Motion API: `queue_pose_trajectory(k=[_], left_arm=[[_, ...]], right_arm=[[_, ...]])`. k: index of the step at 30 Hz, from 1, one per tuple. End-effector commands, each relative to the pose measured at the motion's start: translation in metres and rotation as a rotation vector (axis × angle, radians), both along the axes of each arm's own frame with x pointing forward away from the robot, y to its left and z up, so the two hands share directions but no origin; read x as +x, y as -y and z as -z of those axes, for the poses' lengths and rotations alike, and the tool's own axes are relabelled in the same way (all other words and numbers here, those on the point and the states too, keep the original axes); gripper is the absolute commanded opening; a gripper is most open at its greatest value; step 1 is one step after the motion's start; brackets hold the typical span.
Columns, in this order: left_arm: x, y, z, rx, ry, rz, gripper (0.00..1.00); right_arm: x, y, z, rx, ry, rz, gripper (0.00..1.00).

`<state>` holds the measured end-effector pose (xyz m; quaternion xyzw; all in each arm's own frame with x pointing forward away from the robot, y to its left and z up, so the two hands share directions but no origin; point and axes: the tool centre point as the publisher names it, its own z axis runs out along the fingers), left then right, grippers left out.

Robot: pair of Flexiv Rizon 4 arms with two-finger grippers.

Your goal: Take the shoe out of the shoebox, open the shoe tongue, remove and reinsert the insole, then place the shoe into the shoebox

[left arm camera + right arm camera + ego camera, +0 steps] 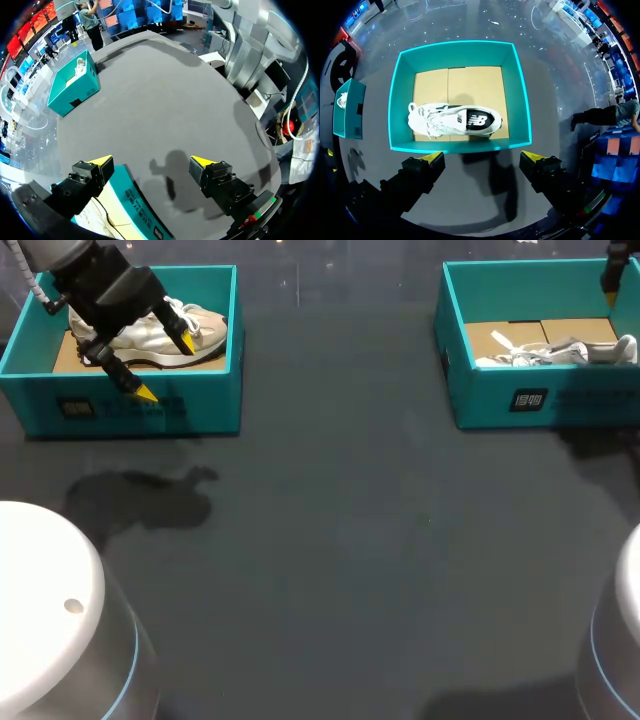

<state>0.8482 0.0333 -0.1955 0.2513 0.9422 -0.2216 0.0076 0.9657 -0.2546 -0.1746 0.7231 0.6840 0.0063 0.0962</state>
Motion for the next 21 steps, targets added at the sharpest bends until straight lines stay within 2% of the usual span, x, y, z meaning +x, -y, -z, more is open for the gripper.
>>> queue_pose_trajectory(k=[1, 5, 15, 17, 21], left_arm=[[0.018, -0.013, -0.002, 0.013, -0.04, 0.104, 1.0], [0.036, -0.03, -0.007, 0.021, 0.005, 0.196, 1.0], [0.098, -0.069, -0.022, 0.098, 0.131, 0.317, 1.0], [0.113, -0.076, -0.019, 0.073, 0.121, 0.351, 1.0], [0.113, -0.076, -0.019, 0.073, 0.121, 0.351, 1.0]], right_arm=[[-0.001, 0.0, 0.0, 0.0, 0.002, 0.0, 1.0], [-0.001, 0.0, 0.0, 0.0, 0.002, 0.0, 1.0], [-0.001, 0.0, 0.0, 0.0, 0.002, 0.0, 1.0], [-0.001, 0.0, 0.0, 0.0, 0.002, 0.0, 1.0], [-0.001, 0.0, 0.0, 0.0, 0.002, 0.0, 1.0]])
